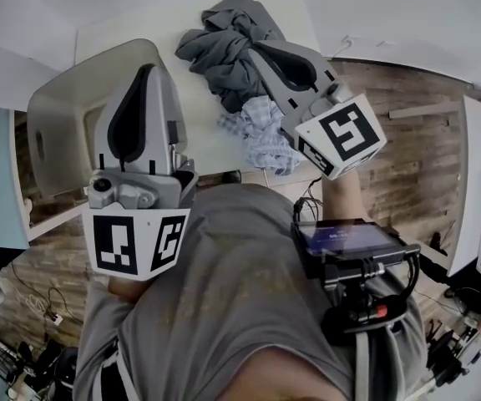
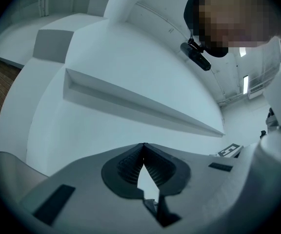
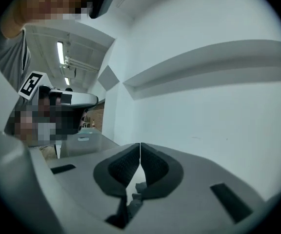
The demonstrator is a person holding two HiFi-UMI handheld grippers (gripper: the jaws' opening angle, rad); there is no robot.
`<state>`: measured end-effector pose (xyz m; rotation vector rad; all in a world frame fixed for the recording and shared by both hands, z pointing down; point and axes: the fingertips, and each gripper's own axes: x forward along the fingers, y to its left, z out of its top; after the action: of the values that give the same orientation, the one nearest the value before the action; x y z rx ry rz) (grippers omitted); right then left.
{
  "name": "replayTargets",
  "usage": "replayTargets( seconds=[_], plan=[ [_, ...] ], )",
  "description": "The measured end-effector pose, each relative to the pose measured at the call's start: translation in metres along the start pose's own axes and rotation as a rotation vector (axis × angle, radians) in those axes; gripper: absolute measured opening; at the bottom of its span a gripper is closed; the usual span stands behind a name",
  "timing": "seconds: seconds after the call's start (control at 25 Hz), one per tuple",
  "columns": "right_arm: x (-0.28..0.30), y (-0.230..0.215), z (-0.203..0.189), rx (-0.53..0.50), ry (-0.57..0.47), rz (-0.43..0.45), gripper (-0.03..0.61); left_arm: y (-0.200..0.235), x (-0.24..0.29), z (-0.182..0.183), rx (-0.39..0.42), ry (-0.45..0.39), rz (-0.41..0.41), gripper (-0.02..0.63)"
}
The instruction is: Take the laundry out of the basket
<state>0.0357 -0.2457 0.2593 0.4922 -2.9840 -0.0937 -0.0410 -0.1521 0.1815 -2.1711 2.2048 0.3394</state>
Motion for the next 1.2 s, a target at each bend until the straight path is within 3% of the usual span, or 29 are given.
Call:
replayTargets(
  seconds=[0.2, 0.48, 1.2],
  plan=[
    [0.007, 0.012, 0.027, 0.012, -0.126, -0.046, 0.008, 0.015, 0.001, 0.001, 0.045, 0.014, 0.038, 0.009],
    [0.015, 0.028, 0.05, 0.005, -0.193, -0.088, 0.008, 0.033, 0.006, 0.01, 0.077, 0.018, 0.049, 0.009],
    [0.03, 0.055, 0.063, -0.043, -0.185, -0.172, 0.006, 0.063, -0.002, 0.008, 0.039, 0.04, -0.033, 0.009]
  ],
)
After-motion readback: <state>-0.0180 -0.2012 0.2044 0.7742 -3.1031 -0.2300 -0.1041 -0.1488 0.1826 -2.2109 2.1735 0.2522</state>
